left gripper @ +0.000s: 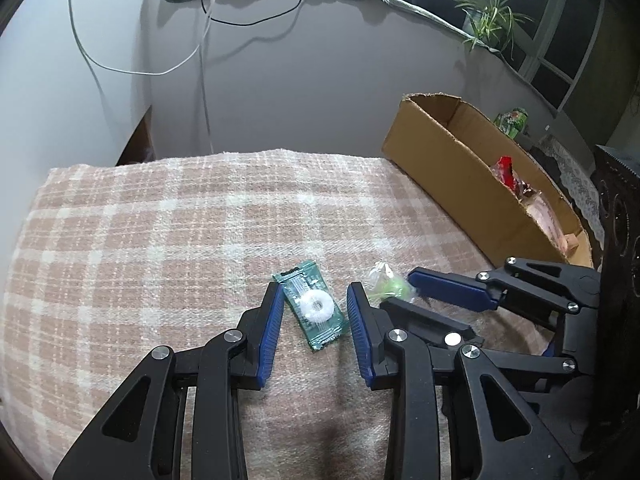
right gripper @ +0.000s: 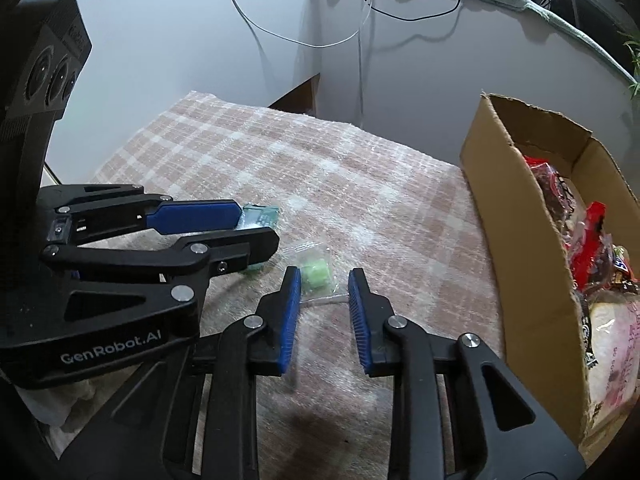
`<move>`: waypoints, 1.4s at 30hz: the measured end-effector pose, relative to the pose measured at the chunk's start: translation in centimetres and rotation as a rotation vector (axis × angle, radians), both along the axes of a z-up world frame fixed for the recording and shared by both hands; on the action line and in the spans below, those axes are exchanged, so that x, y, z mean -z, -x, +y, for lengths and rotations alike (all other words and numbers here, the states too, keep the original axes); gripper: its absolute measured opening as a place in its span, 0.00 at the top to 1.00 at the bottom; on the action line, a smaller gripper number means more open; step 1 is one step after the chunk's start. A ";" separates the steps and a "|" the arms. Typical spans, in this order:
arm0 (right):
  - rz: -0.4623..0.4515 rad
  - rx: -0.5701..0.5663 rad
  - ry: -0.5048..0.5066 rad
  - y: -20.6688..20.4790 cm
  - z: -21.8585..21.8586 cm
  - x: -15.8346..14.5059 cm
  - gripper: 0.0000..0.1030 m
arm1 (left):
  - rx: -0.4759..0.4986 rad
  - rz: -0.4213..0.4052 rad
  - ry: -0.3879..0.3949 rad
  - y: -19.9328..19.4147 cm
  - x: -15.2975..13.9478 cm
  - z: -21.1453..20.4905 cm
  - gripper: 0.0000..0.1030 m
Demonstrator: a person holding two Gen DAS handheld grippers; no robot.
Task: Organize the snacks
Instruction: 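Grasp the green mint candy with the left tool while the right tool grasps the clear green-candy bag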
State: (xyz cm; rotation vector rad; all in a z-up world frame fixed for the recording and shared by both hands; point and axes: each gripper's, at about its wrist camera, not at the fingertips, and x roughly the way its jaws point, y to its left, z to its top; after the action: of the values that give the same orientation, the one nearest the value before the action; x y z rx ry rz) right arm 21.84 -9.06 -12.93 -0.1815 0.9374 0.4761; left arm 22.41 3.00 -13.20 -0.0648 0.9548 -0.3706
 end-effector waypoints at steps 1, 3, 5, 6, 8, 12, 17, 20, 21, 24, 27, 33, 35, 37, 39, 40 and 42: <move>-0.002 0.003 0.006 0.0 -0.1 0.0 0.75 | -0.001 0.001 -0.003 -0.1 0.0 0.0 0.70; -0.005 0.016 0.015 0.1 -0.4 0.0 0.75 | -0.001 0.000 -0.013 -0.1 0.1 -0.3 0.70; -0.004 0.036 0.014 0.1 -1.0 -0.1 0.75 | 0.003 -0.005 -0.026 -0.1 0.1 -0.6 0.70; -0.002 0.047 0.010 0.1 -1.3 -0.1 0.75 | 0.010 -0.009 -0.039 0.0 0.1 -0.8 0.70; 0.003 0.060 -0.003 0.0 -1.8 -0.2 0.75 | 0.024 -0.020 -0.069 0.2 0.1 -1.5 0.70; 0.013 0.071 -0.022 0.0 -2.3 -0.2 0.75 | 0.040 -0.040 -0.112 0.4 0.4 -2.4 0.65; 0.017 0.074 -0.022 -0.1 -2.1 -0.3 0.75 | 0.048 -0.041 -0.094 0.2 0.4 -2.4 0.65; 0.015 0.080 -0.018 0.0 -2.2 -0.3 0.75 | 0.055 -0.048 -0.102 0.4 0.5 -2.3 0.65; 0.015 0.082 -0.018 0.0 -2.3 -0.3 0.75 | 0.056 -0.048 -0.103 0.4 0.4 -2.3 0.65; 0.017 0.086 -0.024 -0.1 -2.4 -0.3 0.75 | 0.065 -0.054 -0.105 0.9 0.4 -2.0 0.72; 0.015 0.086 -0.026 -0.1 -2.3 -0.4 0.75 | 0.069 -0.075 -0.123 1.3 0.4 -2.3 0.78; 0.001 0.086 -0.030 0.2 -2.4 -0.3 0.75 | 0.068 -0.079 -0.124 1.3 0.3 -2.5 0.78; -0.003 0.088 -0.035 0.5 -2.6 -0.4 0.75 | 0.056 -0.082 -0.114 1.3 0.1 -2.2 0.78; -0.013 0.089 -0.043 0.7 -2.8 -0.7 0.75 | 0.052 -0.086 -0.095 1.4 -0.3 -2.0 0.78; -0.025 0.088 -0.054 0.9 -2.9 -1.2 0.75 | 0.046 -0.099 -0.083 1.5 -0.8 -1.7 0.78; -0.033 0.088 -0.060 1.1 -3.1 -1.6 0.75 | 0.046 -0.108 -0.080 1.7 -1.1 -1.7 0.78; -0.046 0.089 -0.075 1.3 -3.4 -2.4 0.75 | 0.058 -0.122 -0.071 1.9 -1.8 -1.8 0.78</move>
State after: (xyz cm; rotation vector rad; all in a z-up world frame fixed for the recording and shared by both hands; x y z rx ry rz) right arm 20.56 -12.46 -10.52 -0.0824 0.8780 0.4224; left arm 20.49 1.17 -11.43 0.0496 0.8492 -0.3893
